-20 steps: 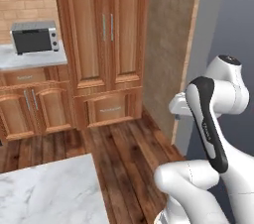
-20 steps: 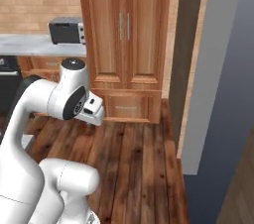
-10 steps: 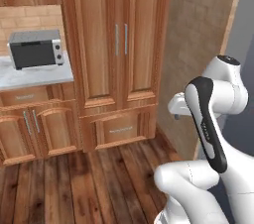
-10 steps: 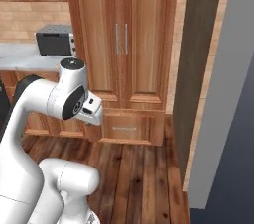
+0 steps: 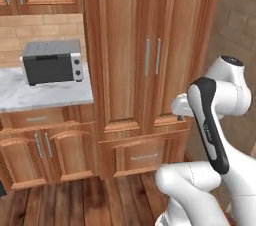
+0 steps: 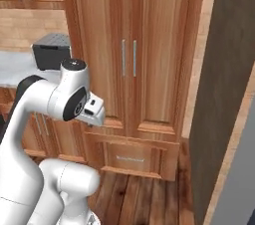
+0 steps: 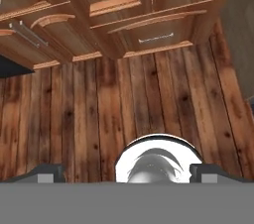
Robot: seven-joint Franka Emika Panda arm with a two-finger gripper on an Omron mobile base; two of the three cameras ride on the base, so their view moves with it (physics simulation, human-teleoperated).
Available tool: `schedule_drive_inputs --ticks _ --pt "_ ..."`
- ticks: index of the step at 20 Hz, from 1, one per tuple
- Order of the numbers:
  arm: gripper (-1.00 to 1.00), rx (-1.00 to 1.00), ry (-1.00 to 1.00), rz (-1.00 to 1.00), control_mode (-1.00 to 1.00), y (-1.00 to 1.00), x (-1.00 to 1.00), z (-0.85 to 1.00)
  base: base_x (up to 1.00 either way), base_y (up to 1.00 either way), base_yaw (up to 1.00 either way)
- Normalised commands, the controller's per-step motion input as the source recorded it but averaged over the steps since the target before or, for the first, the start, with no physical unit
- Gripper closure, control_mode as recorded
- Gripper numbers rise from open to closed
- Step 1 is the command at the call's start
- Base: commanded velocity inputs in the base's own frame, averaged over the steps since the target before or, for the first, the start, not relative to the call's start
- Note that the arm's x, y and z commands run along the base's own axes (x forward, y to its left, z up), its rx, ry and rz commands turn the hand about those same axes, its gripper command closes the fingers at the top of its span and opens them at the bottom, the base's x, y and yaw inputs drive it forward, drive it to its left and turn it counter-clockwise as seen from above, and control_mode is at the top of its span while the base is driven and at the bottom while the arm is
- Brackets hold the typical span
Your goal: Move the mug from next to the sink to the open cabinet. Then, move the bowl with the tomato to the fridge to clear the area for faucet cleaning.
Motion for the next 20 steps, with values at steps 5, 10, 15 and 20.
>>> schedule_drive_inputs --ticks 5,10,15,20 --pt "-1.0 0.0 0.0 0.0 1.0 0.0 0.0 0.0 0.99 0.02 0.56" --pt "-1.0 0.0 0.0 0.0 1.0 0.0 0.0 0.0 0.8 0.05 0.62" --pt "-1.0 0.0 0.0 0.0 1.0 0.0 0.0 0.0 0.56 0.15 0.65" --pt "-1.0 0.0 0.0 0.0 1.0 0.0 0.0 0.0 0.37 0.33 0.65"
